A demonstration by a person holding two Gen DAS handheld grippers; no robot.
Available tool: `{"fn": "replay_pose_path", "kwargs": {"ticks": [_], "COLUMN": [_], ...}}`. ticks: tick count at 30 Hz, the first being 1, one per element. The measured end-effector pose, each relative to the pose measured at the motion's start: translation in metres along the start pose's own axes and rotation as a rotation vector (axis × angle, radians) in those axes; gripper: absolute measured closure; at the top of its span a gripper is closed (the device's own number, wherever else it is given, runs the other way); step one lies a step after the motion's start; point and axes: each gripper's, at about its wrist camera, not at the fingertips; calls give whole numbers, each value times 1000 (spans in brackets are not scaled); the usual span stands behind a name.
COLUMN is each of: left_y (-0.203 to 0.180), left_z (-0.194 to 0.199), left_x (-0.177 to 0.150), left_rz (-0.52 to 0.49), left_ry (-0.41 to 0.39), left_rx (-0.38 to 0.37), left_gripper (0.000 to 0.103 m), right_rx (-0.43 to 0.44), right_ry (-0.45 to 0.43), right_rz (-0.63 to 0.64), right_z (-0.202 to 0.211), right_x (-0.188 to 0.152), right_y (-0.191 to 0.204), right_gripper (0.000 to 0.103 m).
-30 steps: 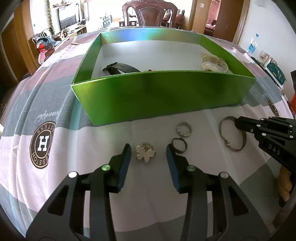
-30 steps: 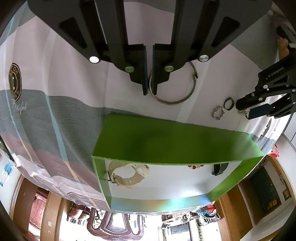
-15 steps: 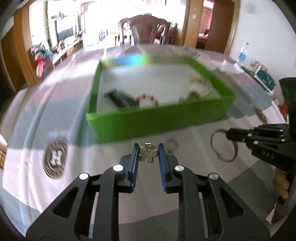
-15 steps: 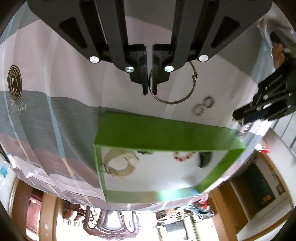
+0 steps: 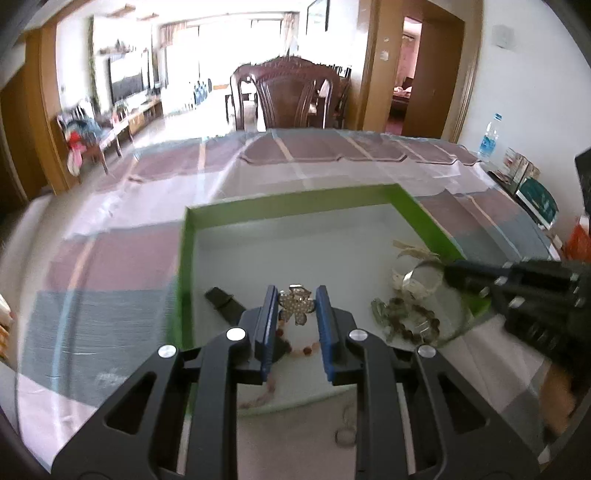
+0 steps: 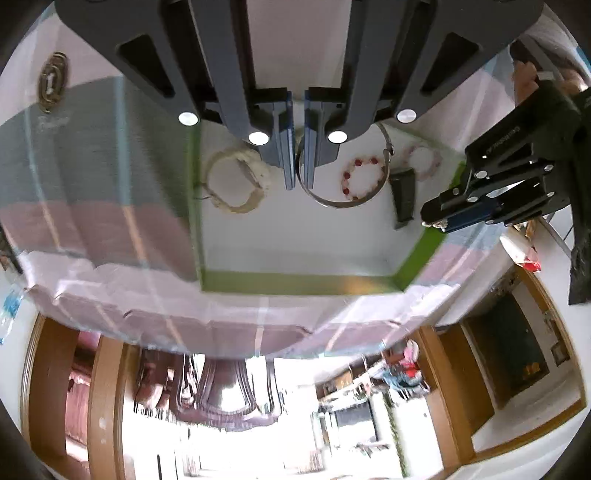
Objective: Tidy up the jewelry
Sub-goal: 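Carry the flower brooch into the box with the left tool while the right tool carries the bangle there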
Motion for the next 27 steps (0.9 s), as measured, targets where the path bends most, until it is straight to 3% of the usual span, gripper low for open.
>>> {"fn": "replay_pose_path", "kwargs": {"ticks": [5,7,8,9,12,15,18,21,27], "left_y": [3,0,-1,-1,0,-1,-6,-9,-4], "left_z": [-38,-44,-44,-43,-33,-15,15,32,31], "left_x": [0,-1,-2,-3,-4,-12,-37,-59,-103], "left_rz": [18,7,2,2,8,19,-9,-32,-25], "left_ry": [75,76,76,68,43,31,12,-1,67], "left_rx": [-1,9,6,-1,-12,16,56,47,71], "left_gripper": [82,73,63,60,58,57,56,45,38], "right_rx": [-13,-9,-8,-8,17,42,123,192,157], "right_ry": [69,71,68,62,27,-3,20,95,198], "right_rz": [-4,-4,-5,-8,-11,-1,47,114,151], "right_z": [-41,-47,-47,-45,-31,-10,10,11,-33], "right_x": [4,3,2,1,-1,-8,-24,-44,-67], "right_y": [4,3,3,3,1,3,8,17,42], "right_gripper": [98,96,95,93,84,82,82,82,82]}}
Point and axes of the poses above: each gripper's, at about its wrist camera, not at the fingertips, and z roughly against the way its jaws point, y to its left, x to its top, and after that the axes turned 13 degrees about y, right-handed
